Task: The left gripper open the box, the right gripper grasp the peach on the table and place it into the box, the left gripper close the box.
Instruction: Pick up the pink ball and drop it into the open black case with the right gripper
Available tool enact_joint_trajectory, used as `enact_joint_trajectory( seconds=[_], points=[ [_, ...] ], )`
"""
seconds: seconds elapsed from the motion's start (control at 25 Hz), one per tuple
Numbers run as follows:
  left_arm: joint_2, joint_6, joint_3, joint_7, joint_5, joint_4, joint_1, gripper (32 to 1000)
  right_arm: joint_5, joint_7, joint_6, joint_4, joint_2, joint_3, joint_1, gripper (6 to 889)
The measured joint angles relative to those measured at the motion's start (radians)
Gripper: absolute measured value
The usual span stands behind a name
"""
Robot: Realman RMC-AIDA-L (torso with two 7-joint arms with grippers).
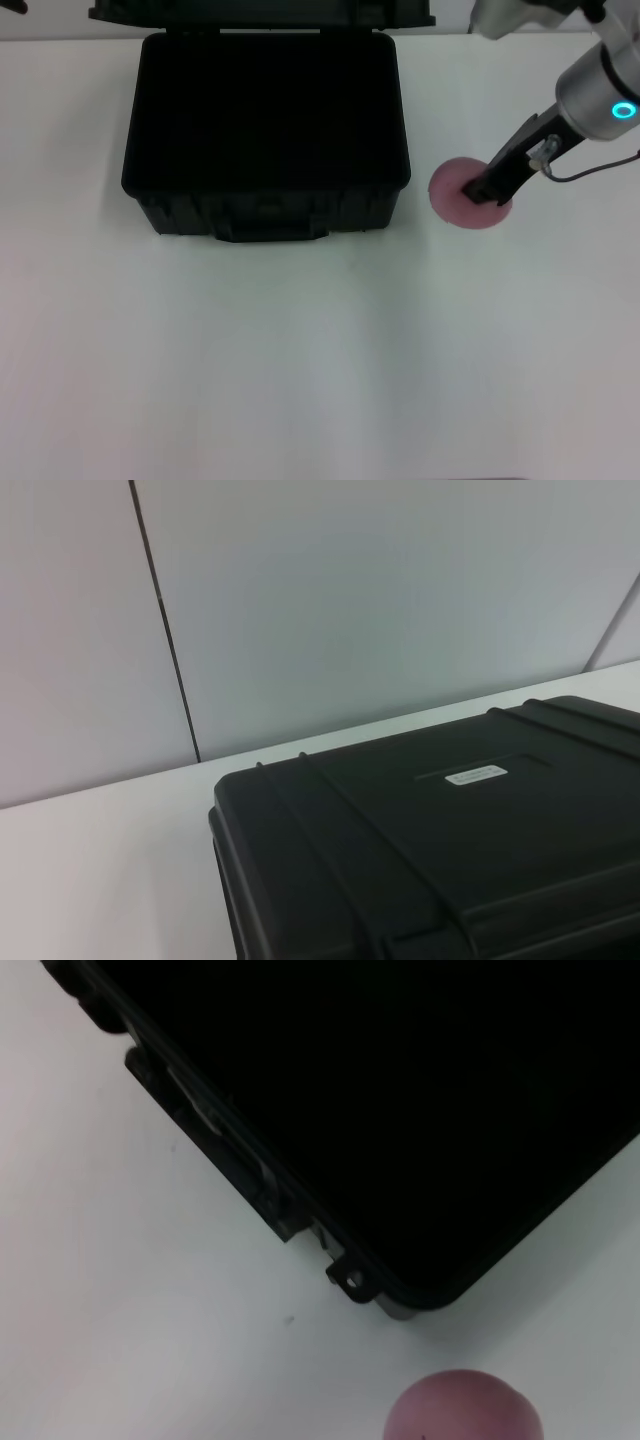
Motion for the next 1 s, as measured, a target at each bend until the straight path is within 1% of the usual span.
enact_joint_trajectory(
  seconds=[0.32, 0.52, 1.0],
  points=[
    [-0.0002, -0.002, -0.002, 0.0, 0.002, 0.0, 0.006, 374, 0.008, 0.014, 0.043, -0.103, 0.0, 0.0, -0.021, 34],
    [0.0008, -0.001, -0.002, 0.0, 0.003, 0.0, 0.009, 374, 0.037, 0.015, 0.039, -0.162, 0.0, 0.002, -0.032, 34],
    [0.0014, 0.0, -0.003, 0.0, 0.001, 0.001, 0.01, 374, 0.097, -0.028, -0.077, -0.168, -0.001, 0.001, -0.052, 35]
  ],
)
